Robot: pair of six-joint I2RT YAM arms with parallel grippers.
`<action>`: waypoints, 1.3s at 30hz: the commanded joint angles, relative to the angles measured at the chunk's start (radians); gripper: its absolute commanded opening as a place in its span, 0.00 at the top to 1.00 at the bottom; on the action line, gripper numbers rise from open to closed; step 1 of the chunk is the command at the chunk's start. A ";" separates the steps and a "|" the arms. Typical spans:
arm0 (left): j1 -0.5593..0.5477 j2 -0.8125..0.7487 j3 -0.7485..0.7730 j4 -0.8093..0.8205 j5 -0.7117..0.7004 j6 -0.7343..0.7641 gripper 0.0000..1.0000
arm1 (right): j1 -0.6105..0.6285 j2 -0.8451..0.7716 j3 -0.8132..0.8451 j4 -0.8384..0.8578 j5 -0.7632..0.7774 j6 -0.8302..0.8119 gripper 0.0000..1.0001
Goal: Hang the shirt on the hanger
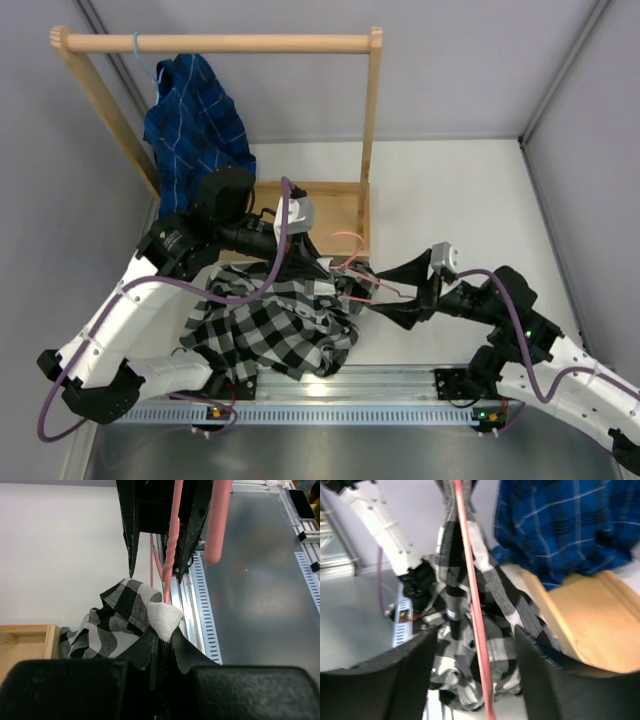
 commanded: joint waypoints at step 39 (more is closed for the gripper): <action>-0.001 -0.361 -0.434 0.702 -0.537 -0.635 1.00 | 0.008 0.231 -0.226 0.468 0.555 0.587 0.47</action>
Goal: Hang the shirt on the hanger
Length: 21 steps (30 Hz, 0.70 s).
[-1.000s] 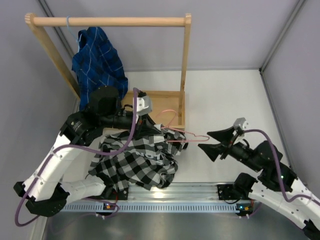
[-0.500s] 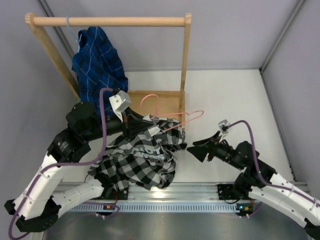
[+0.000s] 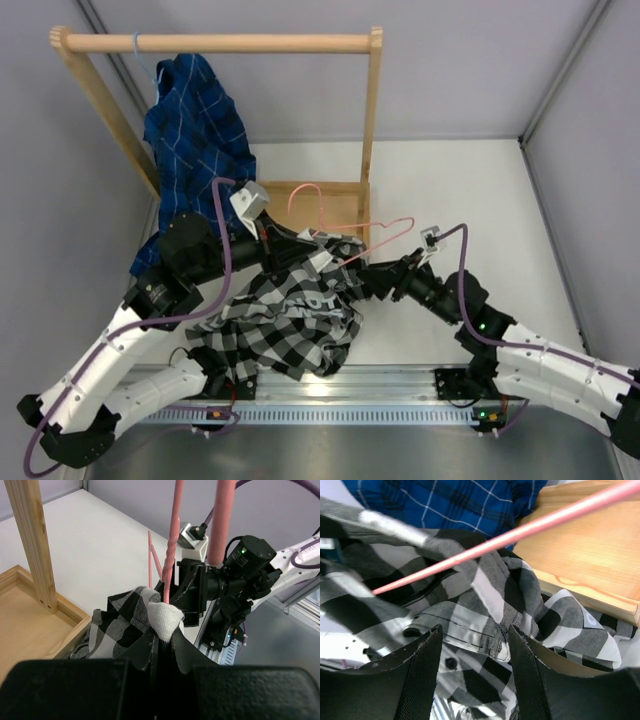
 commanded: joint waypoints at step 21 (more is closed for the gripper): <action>-0.002 -0.051 -0.034 0.166 -0.035 -0.039 1.00 | 0.023 0.195 0.010 0.335 0.031 0.052 0.81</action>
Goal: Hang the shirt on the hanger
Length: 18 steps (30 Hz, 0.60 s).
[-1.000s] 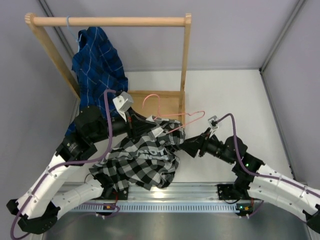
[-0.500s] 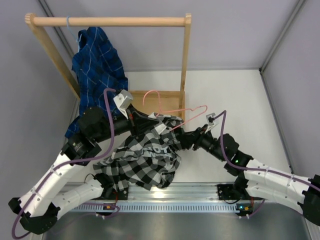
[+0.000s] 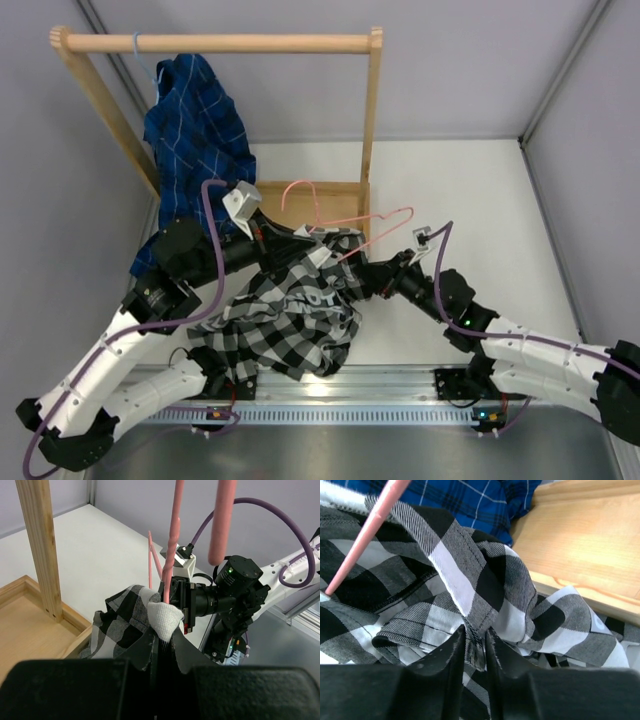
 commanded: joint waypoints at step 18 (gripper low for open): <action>-0.002 -0.227 -0.118 -0.094 -0.228 0.025 1.00 | -0.367 0.048 0.298 -0.328 -0.325 -0.109 1.00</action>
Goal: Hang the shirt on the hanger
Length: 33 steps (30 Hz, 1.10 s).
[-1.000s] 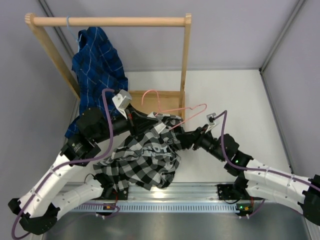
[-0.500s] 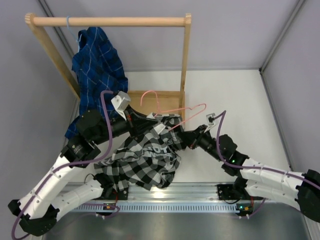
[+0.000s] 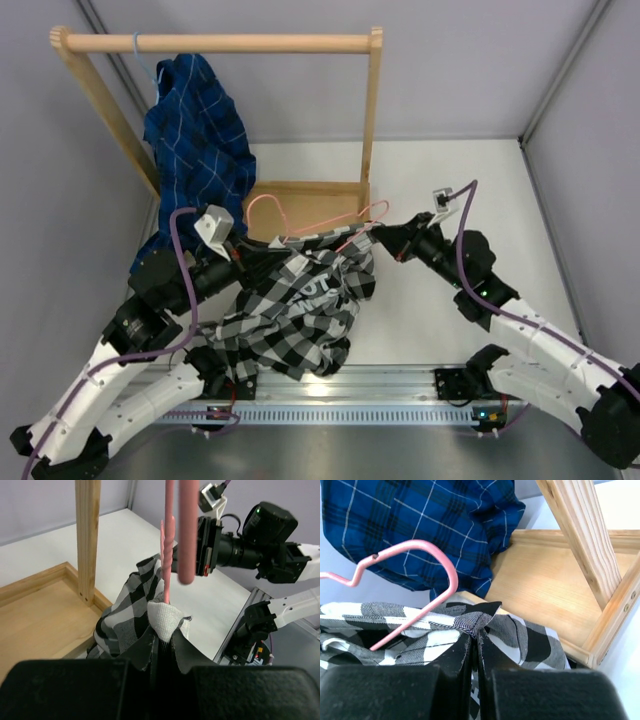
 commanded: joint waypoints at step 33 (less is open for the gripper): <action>-0.001 -0.065 -0.092 -0.245 0.078 0.180 1.00 | -0.219 0.469 0.798 -0.822 0.028 -0.391 1.00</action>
